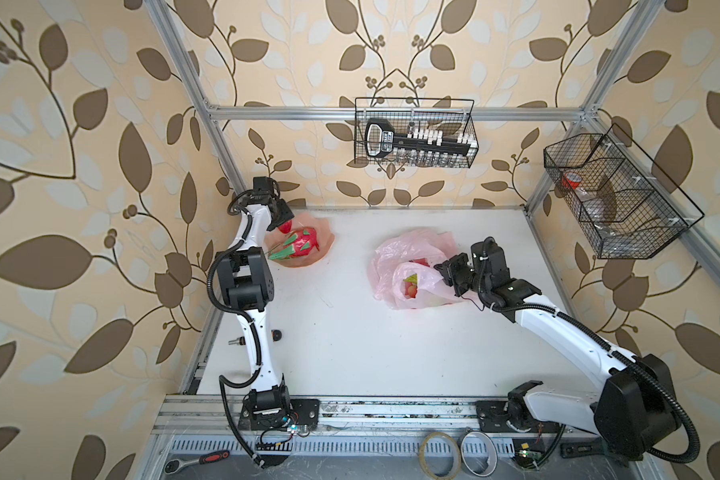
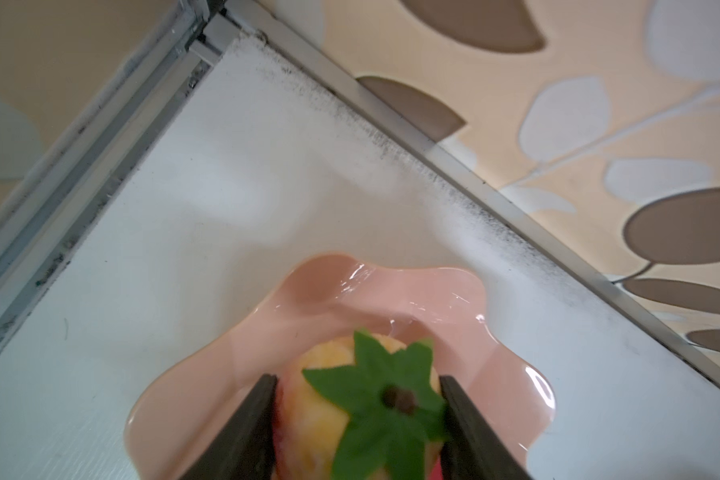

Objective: Place the fruits into the plastic bag

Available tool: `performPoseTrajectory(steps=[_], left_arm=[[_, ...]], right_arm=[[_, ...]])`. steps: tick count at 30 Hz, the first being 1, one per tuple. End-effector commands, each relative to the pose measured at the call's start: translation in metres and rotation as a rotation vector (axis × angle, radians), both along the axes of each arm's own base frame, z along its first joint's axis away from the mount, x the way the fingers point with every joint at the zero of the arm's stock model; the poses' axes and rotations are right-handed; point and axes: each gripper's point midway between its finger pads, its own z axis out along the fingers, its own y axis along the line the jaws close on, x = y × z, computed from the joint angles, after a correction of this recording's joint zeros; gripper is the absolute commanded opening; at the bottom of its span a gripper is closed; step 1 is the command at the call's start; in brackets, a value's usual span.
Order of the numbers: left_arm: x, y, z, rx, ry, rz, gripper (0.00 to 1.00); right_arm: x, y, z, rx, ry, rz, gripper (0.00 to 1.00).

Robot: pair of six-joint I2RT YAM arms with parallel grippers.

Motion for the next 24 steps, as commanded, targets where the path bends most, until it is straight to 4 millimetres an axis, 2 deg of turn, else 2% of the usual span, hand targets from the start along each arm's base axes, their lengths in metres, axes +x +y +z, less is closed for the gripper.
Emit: performPoseTrajectory(steps=[1, 3, 5, 12, 18, 24], left_arm=[[-0.008, 0.000, 0.054, 0.023, -0.098, -0.034, 0.54], [-0.011, 0.000, 0.062, 0.026, -0.111, -0.038, 0.54], [-0.018, -0.002, 0.057, 0.021, -0.093, -0.042, 0.53], [-0.028, -0.012, 0.069, -0.007, -0.114, -0.072, 0.52], [-0.042, -0.029, 0.082, -0.072, -0.138, -0.122, 0.52], [-0.066, -0.048, 0.097, -0.137, -0.163, -0.170, 0.52]], right_arm=[[0.006, -0.001, 0.009, 0.013, -0.016, -0.021, 0.00], [0.007, 0.000, 0.009, 0.016, -0.018, -0.021, 0.00], [0.007, -0.001, 0.009, 0.016, -0.018, -0.021, 0.00], [0.006, -0.001, 0.011, 0.016, -0.024, -0.021, 0.00], [0.006, 0.000, 0.012, 0.020, -0.025, -0.015, 0.00], [0.006, 0.001, 0.014, 0.024, -0.031, -0.011, 0.00]])
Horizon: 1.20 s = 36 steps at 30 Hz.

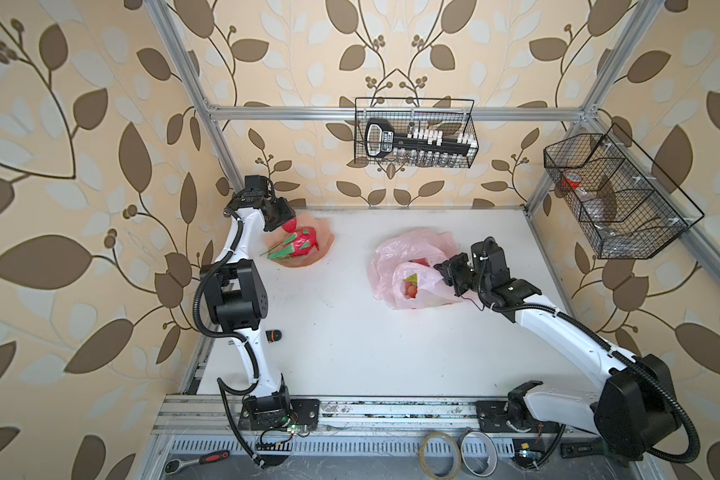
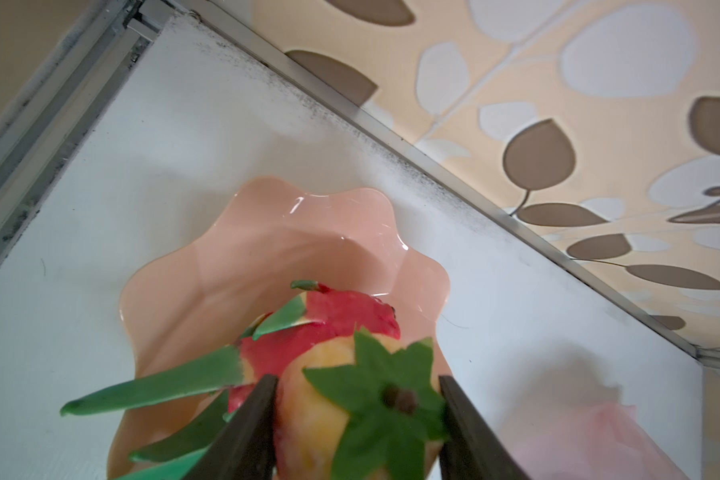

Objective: Place the fruits into the plastic bag

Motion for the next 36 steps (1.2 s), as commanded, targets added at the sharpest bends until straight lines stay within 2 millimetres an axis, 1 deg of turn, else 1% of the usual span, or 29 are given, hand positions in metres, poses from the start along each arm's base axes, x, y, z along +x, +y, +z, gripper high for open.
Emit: performPoseTrajectory(steps=[1, 5, 9, 12, 14, 17, 20, 23, 26, 29, 32, 36], left_arm=[[-0.020, -0.011, 0.052, -0.034, -0.113, -0.045, 0.52], [-0.044, -0.024, 0.058, -0.076, -0.130, -0.069, 0.52], [-0.069, -0.038, 0.063, -0.110, -0.134, -0.106, 0.49], [-0.091, -0.054, 0.066, -0.136, -0.138, -0.152, 0.49], [-0.108, -0.066, 0.064, -0.135, -0.132, -0.178, 0.50], [-0.134, -0.090, 0.062, -0.138, -0.135, -0.235, 0.50], [-0.156, -0.118, 0.048, -0.151, -0.092, -0.307, 0.50], [-0.174, -0.144, 0.033, -0.167, -0.055, -0.356, 0.49], [-0.187, -0.169, 0.027, -0.184, -0.054, -0.400, 0.49], [-0.196, -0.190, 0.027, -0.223, -0.072, -0.437, 0.49], [-0.199, -0.210, 0.028, -0.249, -0.093, -0.469, 0.49], [-0.196, -0.233, 0.022, -0.275, -0.086, -0.511, 0.49]], right_arm=[[0.005, 0.000, 0.013, 0.022, -0.028, -0.013, 0.00], [0.004, 0.000, 0.014, 0.023, -0.029, -0.009, 0.00], [0.003, 0.001, 0.014, 0.026, -0.030, -0.003, 0.00], [0.002, 0.002, 0.013, 0.023, -0.030, 0.003, 0.00], [0.002, 0.003, 0.013, 0.025, -0.029, 0.007, 0.00], [0.002, 0.004, 0.014, 0.025, -0.032, 0.016, 0.00], [0.001, 0.004, 0.013, 0.025, -0.027, 0.019, 0.00], [0.002, 0.005, 0.014, 0.025, -0.030, 0.022, 0.00], [0.002, 0.006, 0.014, 0.024, -0.029, 0.025, 0.00], [0.003, 0.009, 0.016, 0.023, -0.031, 0.030, 0.00], [0.003, 0.012, 0.016, 0.023, -0.031, 0.038, 0.00], [0.002, 0.016, 0.017, 0.022, -0.032, 0.045, 0.00]])
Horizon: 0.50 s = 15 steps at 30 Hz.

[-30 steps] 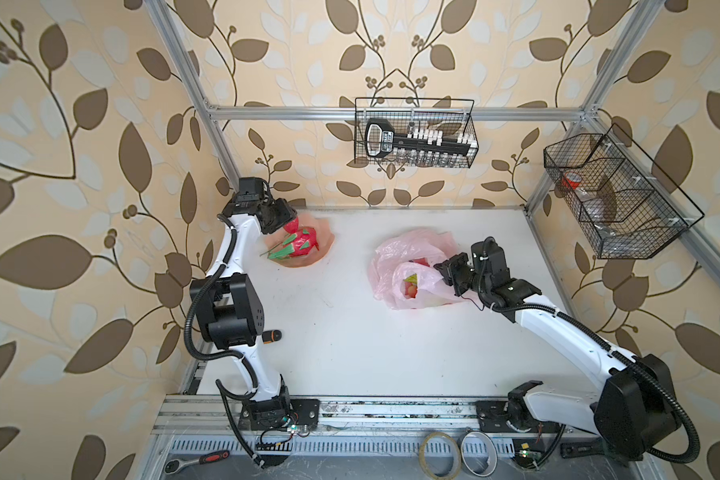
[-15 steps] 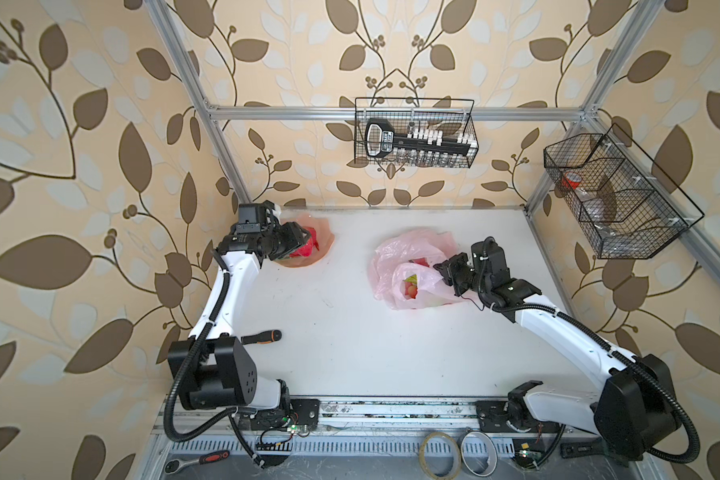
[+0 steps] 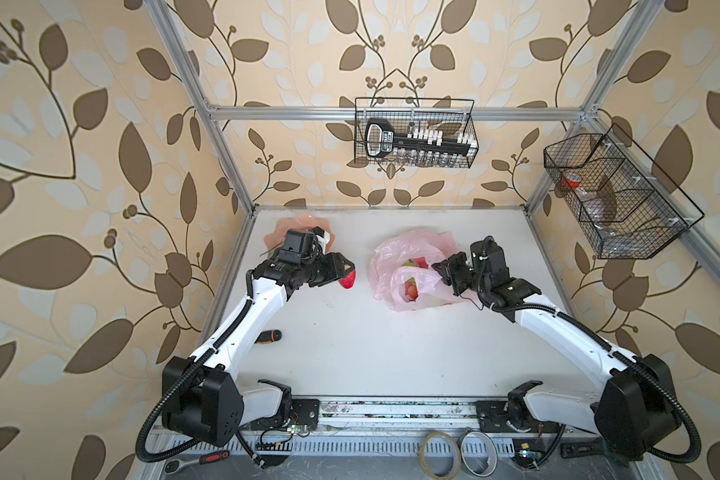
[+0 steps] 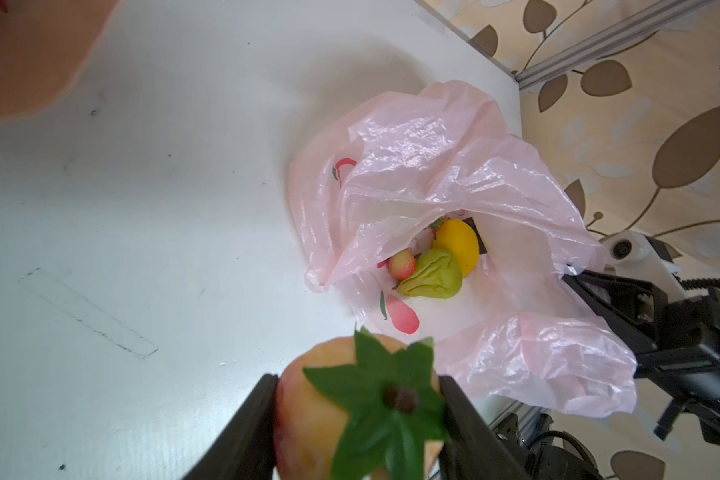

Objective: Place the fruits into the plastic bag

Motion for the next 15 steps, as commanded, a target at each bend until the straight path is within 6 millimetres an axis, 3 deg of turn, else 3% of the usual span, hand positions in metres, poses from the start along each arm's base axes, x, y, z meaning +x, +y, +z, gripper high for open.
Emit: performPoseTrajectory(steps=[1, 9, 15], left_arm=[[0.011, -0.020, 0.015, -0.062, -0.068, -0.027, 0.49], [0.021, -0.065, 0.011, -0.109, -0.070, -0.114, 0.48], [0.011, -0.094, 0.005, -0.143, -0.038, -0.171, 0.47]], right_arm=[[0.004, 0.007, 0.010, 0.013, -0.017, 0.013, 0.00], [0.001, 0.011, 0.012, 0.012, -0.021, 0.017, 0.00], [0.001, 0.010, 0.013, 0.009, -0.023, 0.007, 0.00]])
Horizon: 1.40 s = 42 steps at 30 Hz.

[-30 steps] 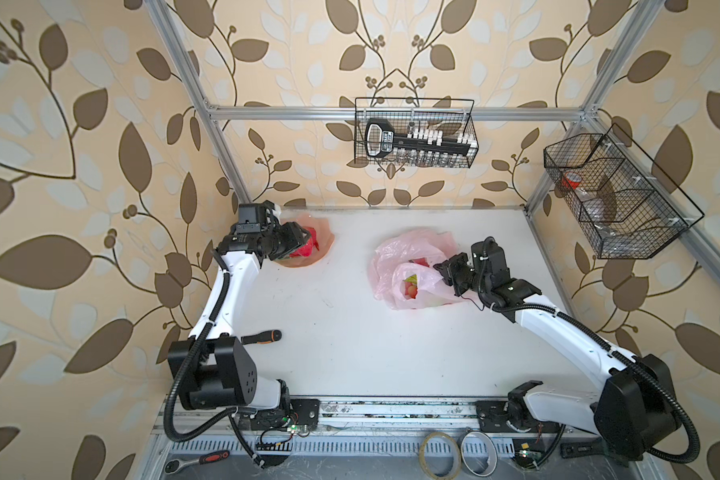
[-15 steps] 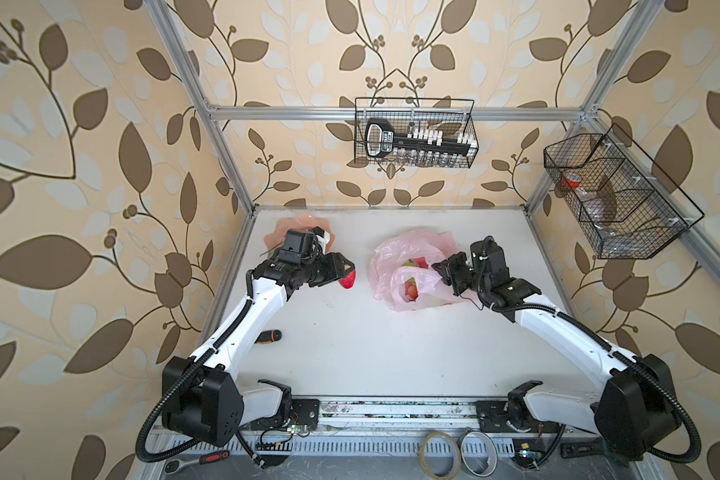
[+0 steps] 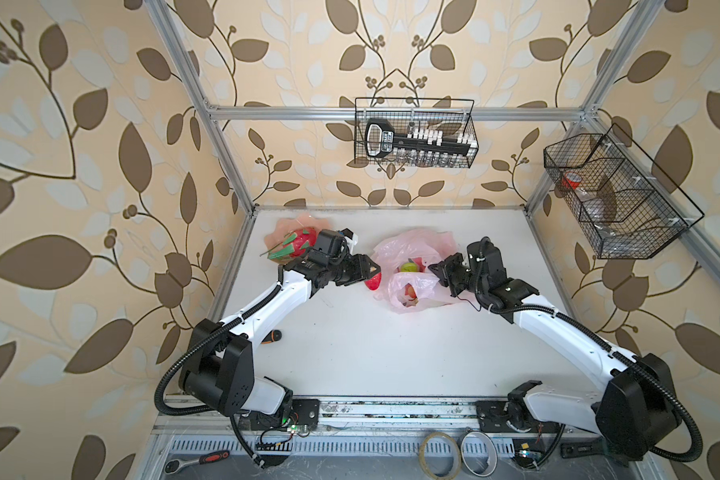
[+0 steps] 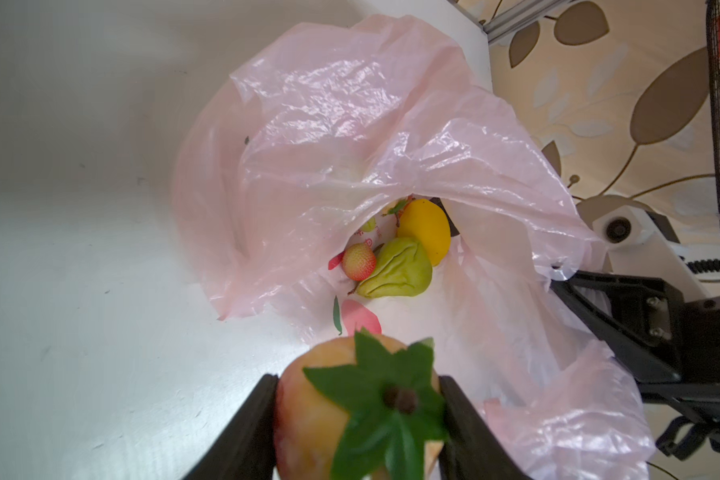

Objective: Place the fruits into the plastic bag

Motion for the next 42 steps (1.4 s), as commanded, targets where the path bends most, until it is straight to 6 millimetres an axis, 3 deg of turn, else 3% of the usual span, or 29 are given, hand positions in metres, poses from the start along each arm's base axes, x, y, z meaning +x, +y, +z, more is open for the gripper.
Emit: performPoseTrajectory(steps=[1, 11, 12, 27, 42], left_arm=[[0.001, -0.023, 0.029, -0.094, -0.054, -0.042, 0.47], [-0.026, -0.053, 0.017, -0.092, -0.031, -0.116, 0.45], [-0.025, -0.056, 0.005, -0.068, -0.014, -0.126, 0.44], [-0.052, -0.088, -0.023, 0.211, -0.220, -0.408, 0.43], [-0.055, -0.107, -0.055, 0.348, -0.215, -0.668, 0.38]], right_arm=[[0.005, 0.001, 0.013, 0.010, -0.021, -0.016, 0.00], [0.004, 0.002, 0.012, 0.008, -0.019, -0.020, 0.00], [0.004, 0.002, 0.012, 0.009, -0.018, -0.018, 0.00], [0.003, 0.002, 0.013, 0.006, -0.022, -0.021, 0.00], [0.002, 0.002, 0.014, 0.004, -0.023, -0.028, 0.00]])
